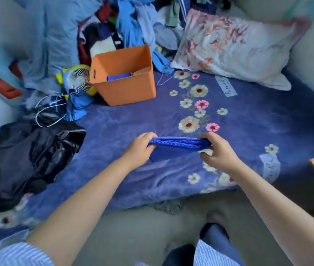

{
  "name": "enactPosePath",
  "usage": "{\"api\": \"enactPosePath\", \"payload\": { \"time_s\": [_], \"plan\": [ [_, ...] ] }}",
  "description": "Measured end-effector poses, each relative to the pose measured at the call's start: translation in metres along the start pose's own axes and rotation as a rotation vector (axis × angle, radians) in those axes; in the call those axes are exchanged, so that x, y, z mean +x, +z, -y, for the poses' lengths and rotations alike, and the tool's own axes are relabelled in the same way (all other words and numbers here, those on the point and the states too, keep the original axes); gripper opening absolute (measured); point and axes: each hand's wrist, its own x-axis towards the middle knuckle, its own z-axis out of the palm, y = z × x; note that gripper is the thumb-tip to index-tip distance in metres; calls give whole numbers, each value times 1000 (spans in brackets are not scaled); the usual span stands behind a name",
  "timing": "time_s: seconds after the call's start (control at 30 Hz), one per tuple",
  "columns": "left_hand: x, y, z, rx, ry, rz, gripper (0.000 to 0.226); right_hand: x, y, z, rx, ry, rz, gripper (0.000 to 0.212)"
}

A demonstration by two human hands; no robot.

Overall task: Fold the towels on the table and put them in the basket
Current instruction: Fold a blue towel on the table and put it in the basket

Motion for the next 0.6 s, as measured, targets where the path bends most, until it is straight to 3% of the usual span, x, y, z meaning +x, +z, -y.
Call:
{"api": "enactPosePath", "payload": {
  "time_s": [0.1,0.3,0.6],
  "plan": [
    [-1,-28,20,7,-43,-74,21,29,17,31,-83,-31,1,36],
    [26,-77,52,213,-215,-205,26,109,40,76,-126,-24,49,17],
    [155,-145,104,283,-226,-281,27,277,50,91,-49,-100,37,19]
  ]
}}
